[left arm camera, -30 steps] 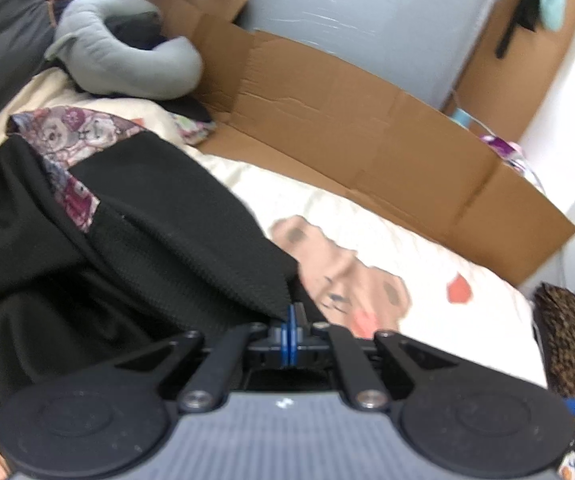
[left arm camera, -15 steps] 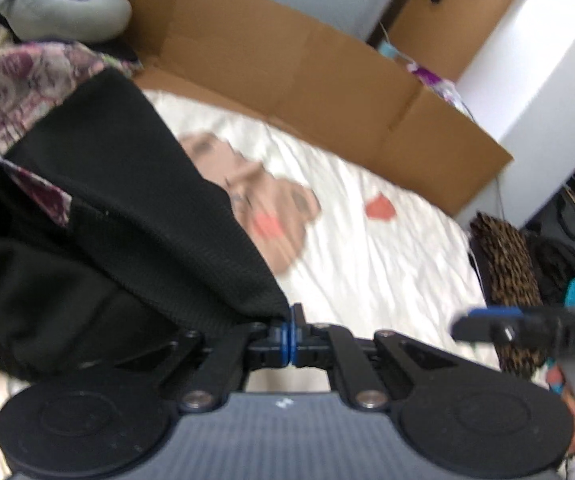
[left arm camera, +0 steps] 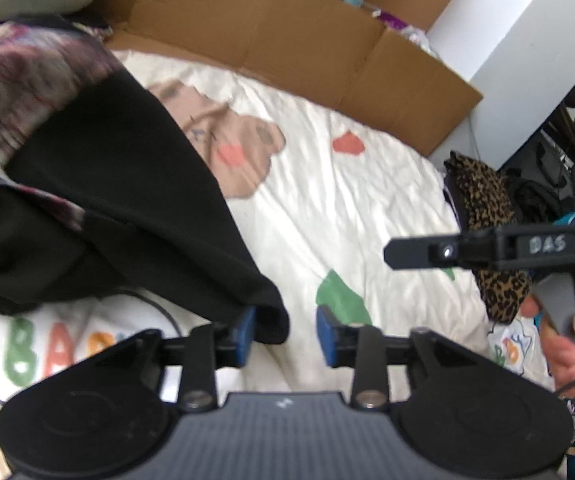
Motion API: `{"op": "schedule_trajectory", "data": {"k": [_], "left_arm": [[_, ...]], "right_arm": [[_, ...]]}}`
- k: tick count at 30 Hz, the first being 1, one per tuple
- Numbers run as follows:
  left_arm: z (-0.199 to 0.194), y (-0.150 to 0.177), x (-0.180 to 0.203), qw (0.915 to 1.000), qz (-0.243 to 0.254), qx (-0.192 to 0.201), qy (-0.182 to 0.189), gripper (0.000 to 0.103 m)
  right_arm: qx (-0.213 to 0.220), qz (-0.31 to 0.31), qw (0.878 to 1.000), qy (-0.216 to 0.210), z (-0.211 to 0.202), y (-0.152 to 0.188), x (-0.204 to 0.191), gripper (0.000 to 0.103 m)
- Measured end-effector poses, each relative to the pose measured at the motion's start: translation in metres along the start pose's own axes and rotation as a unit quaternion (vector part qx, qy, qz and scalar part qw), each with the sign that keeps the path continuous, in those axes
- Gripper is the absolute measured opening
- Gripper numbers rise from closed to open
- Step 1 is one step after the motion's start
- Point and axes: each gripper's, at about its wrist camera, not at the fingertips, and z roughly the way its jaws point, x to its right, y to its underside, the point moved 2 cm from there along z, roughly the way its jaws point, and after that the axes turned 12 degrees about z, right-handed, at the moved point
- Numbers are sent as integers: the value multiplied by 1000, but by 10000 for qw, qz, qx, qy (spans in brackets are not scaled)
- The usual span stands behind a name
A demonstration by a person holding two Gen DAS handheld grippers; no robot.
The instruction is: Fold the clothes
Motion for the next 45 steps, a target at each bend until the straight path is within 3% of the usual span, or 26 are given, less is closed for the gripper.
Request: {"op": "schedule_trajectory", "data": {"k": [4, 11, 23, 33, 41, 44, 45], "left_arm": [[-25, -12, -16, 9989, -38, 399, -232, 47], [-33, -42, -66, 9888, -589, 799, -1113, 52], [-23, -59, -121, 9746, -997, 868, -1806, 58], [0, -39, -150, 9700, -1544, 543, -1799, 61], [16, -29, -163, 9699, -1672, 598, -1663, 60], [14, -29, -163, 9688, -1704, 670, -1671, 47], [12, -28, -163, 9681, -1724, 710, -1672, 37]], "right_arm": [[7, 2, 10000, 20, 0, 0, 0, 85], [-6, -9, 10000, 63, 0, 1, 1, 85], [-45, -23, 9999, 149, 3, 2, 4, 85], [-60, -62, 9998, 178, 6, 3, 3, 85], [-78, -86, 9997, 202, 8, 4, 2, 85], [-94, -100, 9997, 207, 8, 5, 2, 85], [-95, -98, 9997, 205, 8, 5, 2, 85]]}}
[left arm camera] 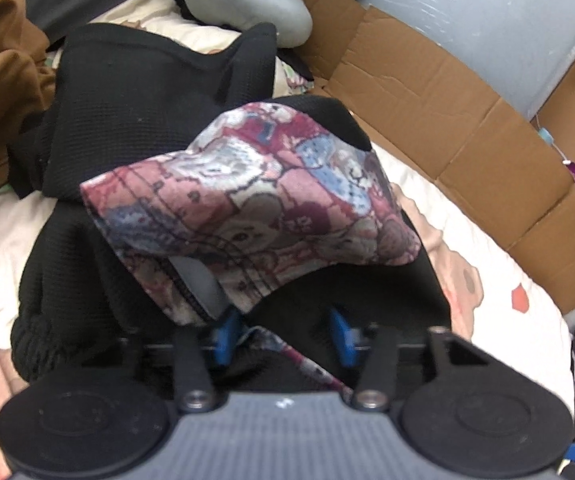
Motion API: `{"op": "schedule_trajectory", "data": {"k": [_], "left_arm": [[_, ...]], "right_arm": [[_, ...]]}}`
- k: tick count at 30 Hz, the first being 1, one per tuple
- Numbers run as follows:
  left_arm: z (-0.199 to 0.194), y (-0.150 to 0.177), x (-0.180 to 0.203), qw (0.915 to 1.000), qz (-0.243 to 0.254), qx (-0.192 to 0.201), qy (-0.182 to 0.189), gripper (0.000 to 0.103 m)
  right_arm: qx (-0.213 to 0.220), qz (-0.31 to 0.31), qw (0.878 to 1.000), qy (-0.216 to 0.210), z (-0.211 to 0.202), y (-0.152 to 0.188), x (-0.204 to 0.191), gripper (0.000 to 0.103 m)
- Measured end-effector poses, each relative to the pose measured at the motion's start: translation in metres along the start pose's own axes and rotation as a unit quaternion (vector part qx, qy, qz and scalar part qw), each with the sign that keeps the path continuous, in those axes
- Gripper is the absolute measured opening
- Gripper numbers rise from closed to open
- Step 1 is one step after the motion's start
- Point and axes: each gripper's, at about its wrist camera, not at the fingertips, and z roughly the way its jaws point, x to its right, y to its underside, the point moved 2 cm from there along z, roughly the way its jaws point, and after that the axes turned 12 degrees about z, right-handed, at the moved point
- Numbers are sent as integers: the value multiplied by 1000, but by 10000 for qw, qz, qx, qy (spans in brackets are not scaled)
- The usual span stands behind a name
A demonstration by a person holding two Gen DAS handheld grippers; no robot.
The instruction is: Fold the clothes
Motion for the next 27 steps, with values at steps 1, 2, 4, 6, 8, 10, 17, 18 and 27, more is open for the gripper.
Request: {"op": "schedule_trajectory", "data": {"k": [1, 2, 4, 6, 8, 10, 17, 18, 27], "left_arm": [[-3, 0, -1, 10000, -32, 51, 4, 27], [-7, 0, -2, 9999, -77, 152, 12, 23], [-13, -1, -2, 9996, -75, 261, 35, 13], [-17, -2, -1, 9995, -38, 314, 60, 8], [-20, -3, 1, 9994, -17, 347, 94, 6], [-25, -4, 4, 9990, -13, 415, 161, 5], [-50, -3, 25, 9964, 105, 618, 566, 4], [-53, -1, 27, 9959, 113, 633, 637, 4], [-72, 2, 42, 9902, 136, 829, 1117, 4]], "right_arm": [[3, 2, 10000, 0, 0, 0, 0, 85], [8, 3, 10000, -1, 0, -1, 0, 85], [20, 13, 10000, 1, 0, -1, 1, 85], [24, 7, 10000, -4, -1, 0, 0, 85], [31, -1, 10000, -10, -1, 0, 0, 85], [42, -9, 10000, -17, -2, 0, -1, 85], [128, 16, 9998, -162, -10, -5, -6, 85], [142, 1, 9997, -194, -11, -6, -8, 85], [170, 3, 9994, -287, -14, -9, -12, 85]]}}
